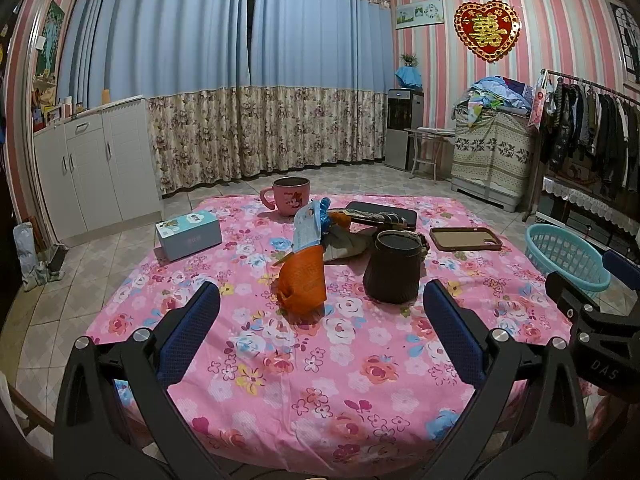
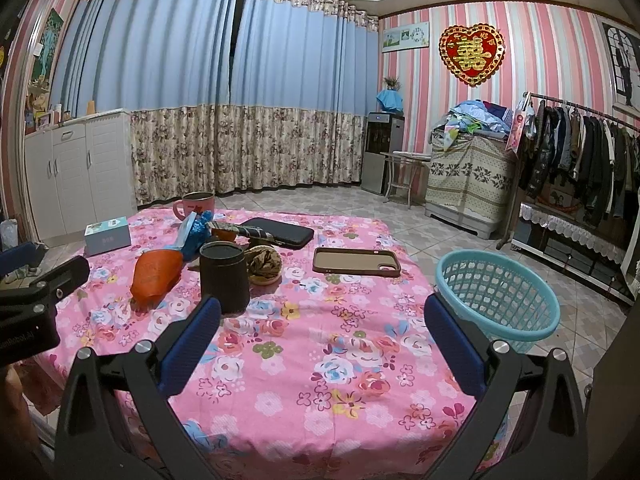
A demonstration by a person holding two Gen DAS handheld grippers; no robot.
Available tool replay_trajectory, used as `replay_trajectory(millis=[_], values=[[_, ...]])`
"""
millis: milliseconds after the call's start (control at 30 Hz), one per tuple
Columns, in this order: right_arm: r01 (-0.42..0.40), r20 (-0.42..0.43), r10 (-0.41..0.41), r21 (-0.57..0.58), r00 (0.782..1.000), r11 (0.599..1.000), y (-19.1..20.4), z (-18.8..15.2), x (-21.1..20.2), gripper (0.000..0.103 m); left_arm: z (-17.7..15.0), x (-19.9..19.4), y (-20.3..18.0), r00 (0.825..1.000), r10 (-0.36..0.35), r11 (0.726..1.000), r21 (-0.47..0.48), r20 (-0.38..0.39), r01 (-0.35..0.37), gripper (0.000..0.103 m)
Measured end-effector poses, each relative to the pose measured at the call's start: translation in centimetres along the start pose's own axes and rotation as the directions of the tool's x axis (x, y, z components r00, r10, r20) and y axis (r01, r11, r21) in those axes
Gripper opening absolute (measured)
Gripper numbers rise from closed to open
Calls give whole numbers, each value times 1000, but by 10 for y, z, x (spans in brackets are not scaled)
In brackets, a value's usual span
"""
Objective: Collect trash
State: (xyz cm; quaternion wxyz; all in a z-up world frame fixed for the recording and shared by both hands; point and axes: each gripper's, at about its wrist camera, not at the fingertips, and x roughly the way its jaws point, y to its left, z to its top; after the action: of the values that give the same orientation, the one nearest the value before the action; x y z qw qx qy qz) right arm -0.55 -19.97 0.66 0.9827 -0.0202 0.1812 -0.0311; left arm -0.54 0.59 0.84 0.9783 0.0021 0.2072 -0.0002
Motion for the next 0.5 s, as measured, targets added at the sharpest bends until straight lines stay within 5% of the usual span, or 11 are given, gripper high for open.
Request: replay_trajectory(millis=[500], values=[[0,-1,0,0,1000,1000,0,0,0,99,-1,3,1,1000,0,1000,0,-8,0,98]])
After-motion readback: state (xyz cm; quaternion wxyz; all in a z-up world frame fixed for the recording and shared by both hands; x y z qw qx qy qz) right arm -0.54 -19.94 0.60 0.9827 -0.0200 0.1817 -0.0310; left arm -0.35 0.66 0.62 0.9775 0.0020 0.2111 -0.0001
